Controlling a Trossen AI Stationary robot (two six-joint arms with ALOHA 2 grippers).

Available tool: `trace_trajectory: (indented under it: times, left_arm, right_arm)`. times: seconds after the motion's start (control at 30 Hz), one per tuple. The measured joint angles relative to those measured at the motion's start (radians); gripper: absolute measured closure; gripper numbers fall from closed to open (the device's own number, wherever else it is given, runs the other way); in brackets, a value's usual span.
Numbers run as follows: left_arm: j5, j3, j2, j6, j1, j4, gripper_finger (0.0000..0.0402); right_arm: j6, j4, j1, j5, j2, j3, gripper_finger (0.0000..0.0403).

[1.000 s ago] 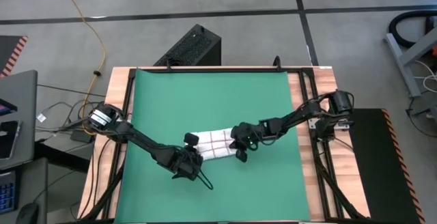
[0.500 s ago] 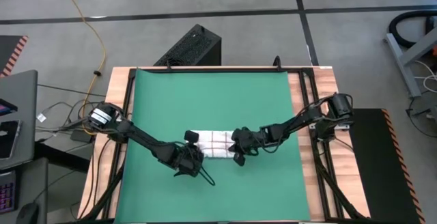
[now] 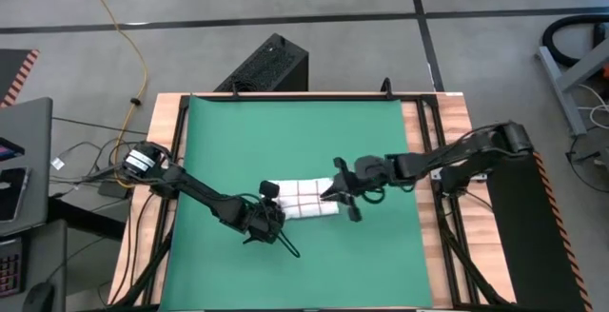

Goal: Roll towel
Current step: Roll the white stripe towel

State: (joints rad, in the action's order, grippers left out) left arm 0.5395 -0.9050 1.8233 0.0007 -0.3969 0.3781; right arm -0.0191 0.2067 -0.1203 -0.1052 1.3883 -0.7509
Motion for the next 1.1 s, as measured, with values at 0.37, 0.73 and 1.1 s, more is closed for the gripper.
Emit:
trace_trajectory:
  times: [0.37, 0.73, 1.1]
  left_arm:
    - [-0.011, 0.007, -0.001, 0.045, 0.001, -0.019, 0.0401]
    - [-0.016, 0.007, -0.001, 0.053, 0.001, -0.025, 0.0401]
    - [-0.019, 0.008, -0.002, 0.051, 0.001, -0.03, 0.0401]
  right_arm:
    - [0.394, -0.139, -0.115, 0.067, 0.03, 0.0, 0.0186]
    - [0.37, -0.071, -0.089, 0.201, 0.223, -0.001, 0.0168]
    - [0.352, -0.129, -0.107, 0.195, 0.238, 0.006, 0.017]
